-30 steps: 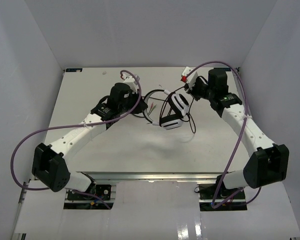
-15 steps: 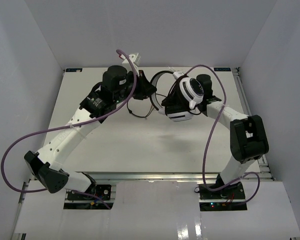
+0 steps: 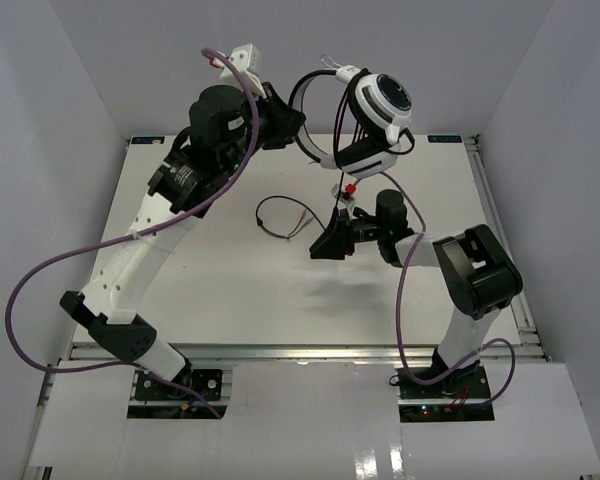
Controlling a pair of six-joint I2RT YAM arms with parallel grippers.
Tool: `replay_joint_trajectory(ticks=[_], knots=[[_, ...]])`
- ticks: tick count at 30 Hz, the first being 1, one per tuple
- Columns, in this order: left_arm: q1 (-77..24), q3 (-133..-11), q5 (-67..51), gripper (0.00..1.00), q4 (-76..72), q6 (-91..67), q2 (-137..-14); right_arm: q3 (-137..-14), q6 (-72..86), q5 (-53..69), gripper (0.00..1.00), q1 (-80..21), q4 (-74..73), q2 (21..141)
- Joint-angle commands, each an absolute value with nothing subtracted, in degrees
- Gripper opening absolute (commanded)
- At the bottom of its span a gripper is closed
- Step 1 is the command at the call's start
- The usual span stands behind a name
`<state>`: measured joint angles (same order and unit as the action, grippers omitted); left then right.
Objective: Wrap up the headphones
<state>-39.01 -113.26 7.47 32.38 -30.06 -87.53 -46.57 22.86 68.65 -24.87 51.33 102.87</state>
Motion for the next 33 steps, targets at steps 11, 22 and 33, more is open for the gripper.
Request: replay_joint_trajectory(ticks=[11,22,33], knots=[[-24.8,-119.3,12.1,0.00,29.2,-38.5,-88.2,-41.5,-0.2,67.4,0.10,-26.1,22.1,86.8],[-21.0,-99.8,22.9,0.00,21.2,-36.9,-86.4,-54.7,-27.2,28.7,0.08,-31.1,-14.9,73.1],[-21.8,-80.0,15.5,0.00,12.5,-36.6,-92.1,-75.5,-46.1,3.9,0.08,-40.5,-23.7,69.1]])
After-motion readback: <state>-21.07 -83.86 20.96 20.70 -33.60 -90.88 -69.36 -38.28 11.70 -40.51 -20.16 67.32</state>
